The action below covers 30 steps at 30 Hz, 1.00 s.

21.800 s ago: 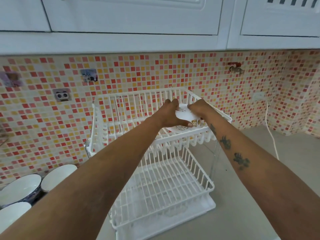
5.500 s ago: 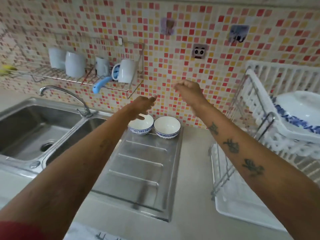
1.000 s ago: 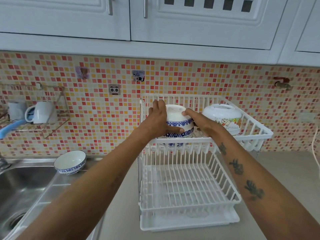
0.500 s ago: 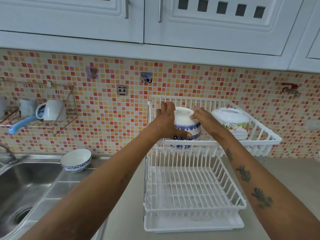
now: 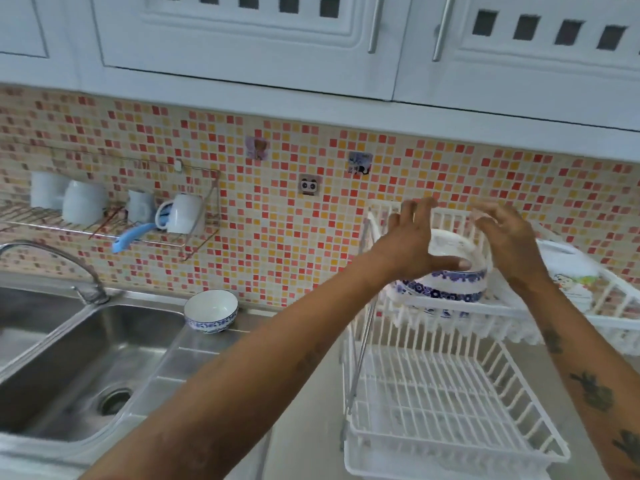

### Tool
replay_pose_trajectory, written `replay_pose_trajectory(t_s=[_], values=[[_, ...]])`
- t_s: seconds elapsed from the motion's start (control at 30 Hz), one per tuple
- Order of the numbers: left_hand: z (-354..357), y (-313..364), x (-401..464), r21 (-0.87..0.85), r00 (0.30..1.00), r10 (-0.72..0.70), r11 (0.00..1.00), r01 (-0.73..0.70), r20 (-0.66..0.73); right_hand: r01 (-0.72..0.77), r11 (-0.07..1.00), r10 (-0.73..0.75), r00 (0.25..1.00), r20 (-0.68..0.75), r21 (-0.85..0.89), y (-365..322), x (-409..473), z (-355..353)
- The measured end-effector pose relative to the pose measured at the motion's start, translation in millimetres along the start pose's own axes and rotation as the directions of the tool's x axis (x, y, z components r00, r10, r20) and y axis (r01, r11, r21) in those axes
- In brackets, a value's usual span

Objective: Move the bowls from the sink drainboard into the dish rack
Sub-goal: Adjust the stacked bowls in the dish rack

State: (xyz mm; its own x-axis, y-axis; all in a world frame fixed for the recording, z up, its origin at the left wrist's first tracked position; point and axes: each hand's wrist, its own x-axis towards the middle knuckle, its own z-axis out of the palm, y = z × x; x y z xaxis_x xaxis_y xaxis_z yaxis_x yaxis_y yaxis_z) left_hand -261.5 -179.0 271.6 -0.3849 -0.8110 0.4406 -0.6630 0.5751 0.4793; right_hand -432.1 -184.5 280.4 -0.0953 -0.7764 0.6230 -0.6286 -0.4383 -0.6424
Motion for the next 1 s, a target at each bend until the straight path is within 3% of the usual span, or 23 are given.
replay_pose_trajectory(t_s=[0.17,0.3,0.47,0.53,0.7,0.83,0.93,1.0], values=[[-46,-44,-29,-0.191,0.982,-0.132,0.976,0.105,-0.134,0.077,0.984,-0.089,0.993,0.073,0.159,-69,3,47],[-82,-95,-56,-0.447,0.903,-0.389,0.851,0.276,-0.183,0.016,0.963,-0.059,0.987,0.152,0.268,-110,2,113],[-119,-171,-109,-0.402,0.839,-0.534,0.794,0.455,-0.104,-0.111,0.942,0.004,0.947,0.321,0.316,-143,-9,213],[-131,-206,-131,-0.396,0.78,-0.623,0.733,0.553,-0.065,-0.172,0.93,0.022,0.908,0.418,0.325,-148,-15,254],[-142,-291,-183,-0.409,0.55,-0.835,0.507,0.759,-0.013,-0.415,0.881,0.181,0.74,0.648,0.227,-137,-29,356],[-131,-345,-201,-0.431,0.474,-0.881,0.43,0.793,-0.006,-0.638,0.77,0.358,0.415,0.836,-0.013,-118,-45,435],[-117,-380,-201,-0.514,0.437,-0.895,0.336,0.789,0.086,-0.674,0.725,0.449,0.306,0.84,-0.141,-98,-54,480],[-108,-408,-203,-0.547,0.377,-0.91,0.231,0.805,0.17,-0.705,0.679,0.508,0.25,0.824,-0.205,-80,-58,504]])
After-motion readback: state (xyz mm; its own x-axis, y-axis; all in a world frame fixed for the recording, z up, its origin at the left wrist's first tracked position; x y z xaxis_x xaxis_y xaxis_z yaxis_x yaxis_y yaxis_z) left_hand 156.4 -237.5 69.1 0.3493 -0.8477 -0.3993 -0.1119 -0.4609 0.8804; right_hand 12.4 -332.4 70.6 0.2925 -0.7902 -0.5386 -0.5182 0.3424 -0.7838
